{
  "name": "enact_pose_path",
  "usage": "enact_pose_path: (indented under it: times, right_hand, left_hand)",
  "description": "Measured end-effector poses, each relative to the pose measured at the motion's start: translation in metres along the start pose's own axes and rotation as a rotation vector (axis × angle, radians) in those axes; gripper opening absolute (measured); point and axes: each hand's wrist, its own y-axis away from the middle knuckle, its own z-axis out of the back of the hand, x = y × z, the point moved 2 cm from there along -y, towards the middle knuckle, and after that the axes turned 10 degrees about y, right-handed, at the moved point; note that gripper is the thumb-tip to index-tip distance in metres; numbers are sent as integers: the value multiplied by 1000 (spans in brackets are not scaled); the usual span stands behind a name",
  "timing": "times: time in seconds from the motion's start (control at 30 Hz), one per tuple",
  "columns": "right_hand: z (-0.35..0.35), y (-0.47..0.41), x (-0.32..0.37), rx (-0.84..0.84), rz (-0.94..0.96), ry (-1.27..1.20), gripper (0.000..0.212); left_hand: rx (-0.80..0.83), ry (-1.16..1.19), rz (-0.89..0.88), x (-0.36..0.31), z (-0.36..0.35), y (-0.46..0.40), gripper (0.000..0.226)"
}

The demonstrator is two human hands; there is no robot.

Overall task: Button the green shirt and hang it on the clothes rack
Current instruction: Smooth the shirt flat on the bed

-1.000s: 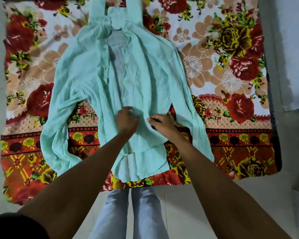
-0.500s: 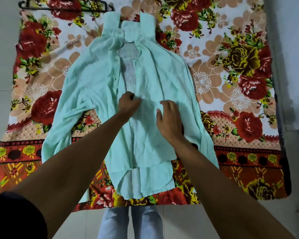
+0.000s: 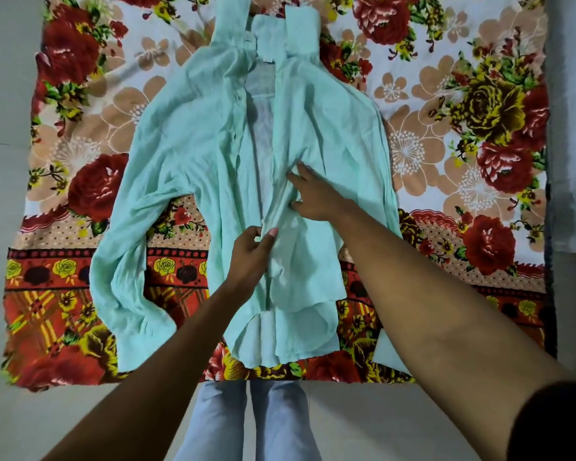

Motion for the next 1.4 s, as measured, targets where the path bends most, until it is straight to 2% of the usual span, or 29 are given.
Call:
enact_pose_path:
  times: [0.03,0.13,0.2,0.3,0.37,0.4,0.47,0.6,0.73,0.83,0.9,0.97,1.1,1.27,1.33,1.4]
  right_hand:
    - [1,5,0,-53,4,-11,71]
    - [1,30,14,-368,8,-37,53]
    - [-6,45,27,-477,16,-63,47]
    - [-24,54,36,-418,-35,-125,45]
    - [-40,54,33,-363,-80,-137,47]
    - [-46,55,31,-341,-91,-133,49]
    - [-54,54,26,-302,-81,-116,54]
    - [-56,56,13,-157,-31,-112,70]
    - [-49,58,8,-114,-50,-113,77]
    - [-49,64,14,-110,-55,-78,81]
    - [-54,70,18,-94,-63,14,83]
    - [-58,78,24,-167,-73,92,80]
    - [-74,98,39,-343,-30,154,66]
    - [-92,108,38,-185,-79,221,73]
    - [-90,108,42,-244,-117,257,59]
    - [-79,103,51,-385,-136,252,39]
  left_hand:
    - [13,24,20,2,2,5,24]
    - [86,46,113,14,5,19,36]
    - [117,84,184,21,3,28,33]
    - [162,212,254,29,-5,39,35]
    - [190,270,297,32,-10,48,21]
    - [220,266,320,32,-11,53,18]
    - [309,216,335,36,-13,59,28]
    - [420,130,296,49,-9,69,31]
    - [308,10,238,57,-3,74,34]
    - [137,-240,231,74,5,70,53]
    - [75,-327,268,79,6,70,66]
    - [57,-351,280,79,4,69,71]
    - [143,-474,237,78,3,74,58]
    - [383,-773,426,69,12,78,46]
    - [380,-883,348,54,19,69,47]
    - [245,-850,130,32,24,50,42]
